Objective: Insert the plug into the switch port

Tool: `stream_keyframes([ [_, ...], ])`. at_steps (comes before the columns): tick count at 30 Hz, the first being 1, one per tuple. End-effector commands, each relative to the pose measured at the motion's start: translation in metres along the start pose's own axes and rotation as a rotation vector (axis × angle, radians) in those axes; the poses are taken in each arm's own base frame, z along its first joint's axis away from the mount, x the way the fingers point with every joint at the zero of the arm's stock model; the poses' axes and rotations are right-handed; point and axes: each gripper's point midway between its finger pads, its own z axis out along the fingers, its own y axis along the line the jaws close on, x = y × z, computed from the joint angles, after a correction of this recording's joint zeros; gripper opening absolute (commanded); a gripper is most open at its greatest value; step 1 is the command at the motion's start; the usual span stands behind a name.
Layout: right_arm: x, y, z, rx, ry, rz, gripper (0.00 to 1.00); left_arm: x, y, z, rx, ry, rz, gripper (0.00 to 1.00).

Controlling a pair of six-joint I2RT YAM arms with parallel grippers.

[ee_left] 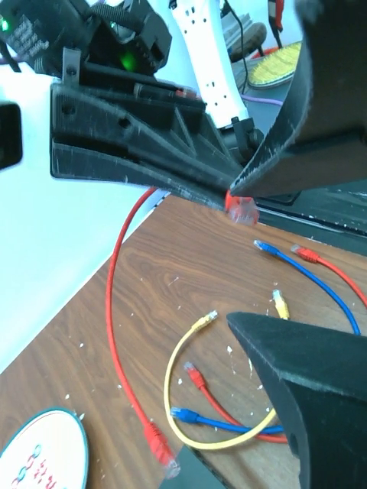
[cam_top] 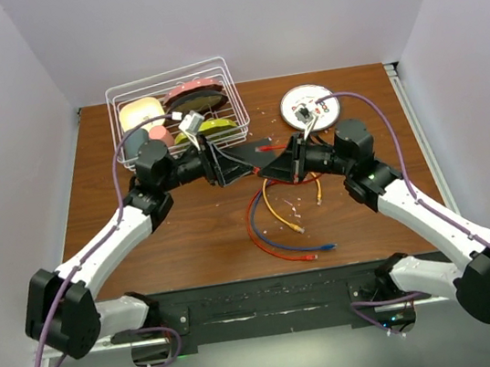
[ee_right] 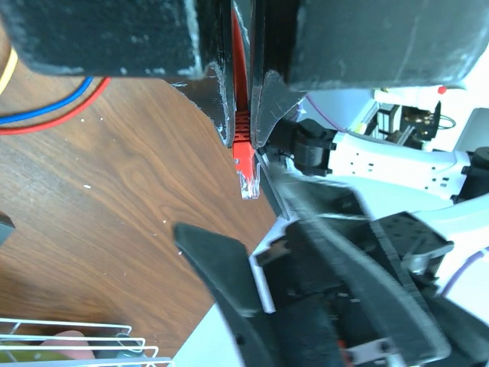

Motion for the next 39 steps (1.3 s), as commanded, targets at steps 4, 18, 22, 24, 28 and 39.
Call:
stream_keyframes([
  [4,-0.011,0.022,-0.004,-0.068,-0.027,-0.044,0.00,-0.015,-0.013,0.008,0.090,-0.034,0.025,0.53],
  [18,-0.031,0.003,-0.012,0.114,-0.036,-0.217,0.65,-0.015,-0.006,0.010,0.019,-0.024,-0.040,0.00],
  [22,-0.042,-0.018,-0.030,0.315,-0.020,-0.317,0.87,-0.011,0.011,0.009,-0.103,-0.001,-0.114,0.00],
  [24,-0.048,-0.021,-0.033,0.348,-0.017,-0.364,0.89,-0.008,0.016,0.009,-0.133,0.005,-0.144,0.00],
  [28,-0.039,-0.032,-0.031,0.431,0.025,-0.408,0.86,-0.005,0.024,0.009,-0.181,0.013,-0.202,0.00],
  [39,-0.007,-0.042,-0.009,0.455,0.130,-0.485,0.67,0.004,0.030,0.011,-0.202,0.053,-0.248,0.00],
])
